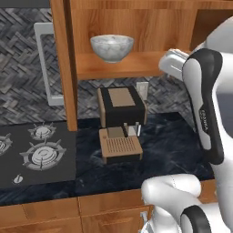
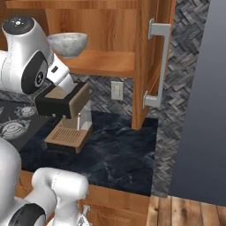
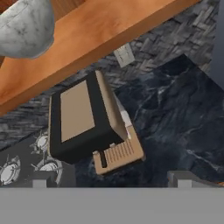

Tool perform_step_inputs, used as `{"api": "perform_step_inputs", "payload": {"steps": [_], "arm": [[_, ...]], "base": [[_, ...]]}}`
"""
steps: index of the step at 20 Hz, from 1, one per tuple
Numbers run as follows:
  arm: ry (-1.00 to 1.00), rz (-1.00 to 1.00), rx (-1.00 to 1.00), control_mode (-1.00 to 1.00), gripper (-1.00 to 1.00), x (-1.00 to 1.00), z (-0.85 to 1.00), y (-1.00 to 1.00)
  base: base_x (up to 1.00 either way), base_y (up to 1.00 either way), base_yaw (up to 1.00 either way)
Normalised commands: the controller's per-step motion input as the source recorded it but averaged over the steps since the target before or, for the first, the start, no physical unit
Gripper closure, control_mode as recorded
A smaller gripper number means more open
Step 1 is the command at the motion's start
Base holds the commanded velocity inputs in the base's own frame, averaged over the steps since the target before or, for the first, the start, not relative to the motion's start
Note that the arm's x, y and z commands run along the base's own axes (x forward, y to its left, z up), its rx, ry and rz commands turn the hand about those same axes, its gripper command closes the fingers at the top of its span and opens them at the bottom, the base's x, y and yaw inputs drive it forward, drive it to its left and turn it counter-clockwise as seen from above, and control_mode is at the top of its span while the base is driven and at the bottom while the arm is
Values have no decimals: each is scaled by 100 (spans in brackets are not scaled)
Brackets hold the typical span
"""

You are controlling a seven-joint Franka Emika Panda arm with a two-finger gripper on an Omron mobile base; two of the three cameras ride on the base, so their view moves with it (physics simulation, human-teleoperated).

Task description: Pick up the bowls from the cabinet and place each bowl in front of a stool on the dining counter.

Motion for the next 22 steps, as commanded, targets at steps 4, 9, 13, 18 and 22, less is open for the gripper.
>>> {"api": "perform_step_inputs", "payload": {"steps": [4,9,13,18,22], "arm": [[0,-7,7,-100,-100,57,46,24],[0,-6,-1,-100,-100,62,34,28],[0,-5,-1,-100,-100,63,10,21],[-10,-8,0,-100,-100,49,0,9],[-11,-8,0,-100,-100,46,0,7]], "base": [[0,0,0],[0,0,0],[0,0,0],[0,0,0],[0,0,0]]}}
